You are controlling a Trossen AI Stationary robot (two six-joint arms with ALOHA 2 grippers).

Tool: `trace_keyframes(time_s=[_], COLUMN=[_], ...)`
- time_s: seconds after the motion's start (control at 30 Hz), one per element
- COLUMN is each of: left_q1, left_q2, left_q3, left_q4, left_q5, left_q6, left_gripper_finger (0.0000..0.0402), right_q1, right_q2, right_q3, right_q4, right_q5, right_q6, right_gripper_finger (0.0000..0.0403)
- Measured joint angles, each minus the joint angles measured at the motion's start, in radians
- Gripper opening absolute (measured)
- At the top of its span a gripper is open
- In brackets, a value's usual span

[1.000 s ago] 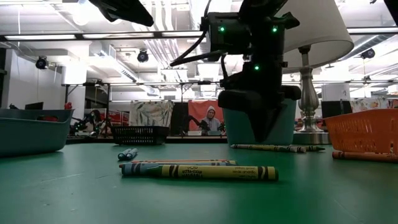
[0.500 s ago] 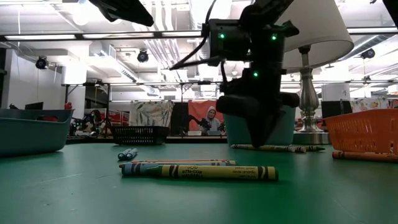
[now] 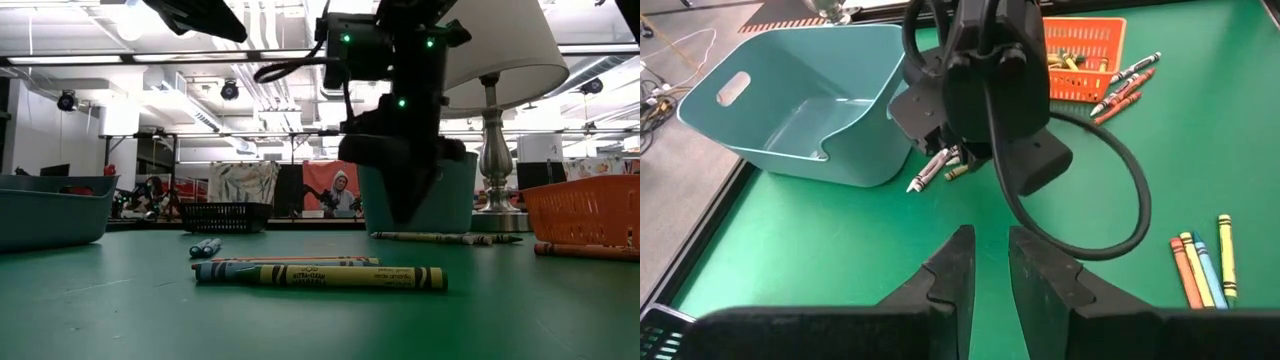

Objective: Sort crayons
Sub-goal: Put the orange crayon into the blue bin

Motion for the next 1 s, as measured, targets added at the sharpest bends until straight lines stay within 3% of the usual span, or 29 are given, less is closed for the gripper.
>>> trace_keyframes(time_s=[0.27,0.53,0.83,1.0], left_q1=[0.000,0.000,0.000,0.000], left_q2=[0.000,0.000,0.000,0.000], left_q3=[0.000,0.000,0.000,0.000], left_q4=[0.000,0.000,0.001,0.000], left_q5=[0.000,0.000,0.000,0.000], left_q6=[0.000,0.000,0.000,0.000], left_gripper_finger=[0.0048,0.0048,0.0048,0.0048], right_q1=[-0.012,-0.021,-0.021,-0.021], right_q2=[-0.002,-0.002,-0.005,-0.005], right_q3=[0.029,0.008,0.009,0.008], right_q4=[-0.190,-0.178,-0.043,-0.035], right_q5=[0.001,0.008,-0.033,-0.042], right_q6=[-0.050,-0.095,-0.168,-0.179], right_gripper_finger=[0.0043,0.0043,0.0044,0.0075])
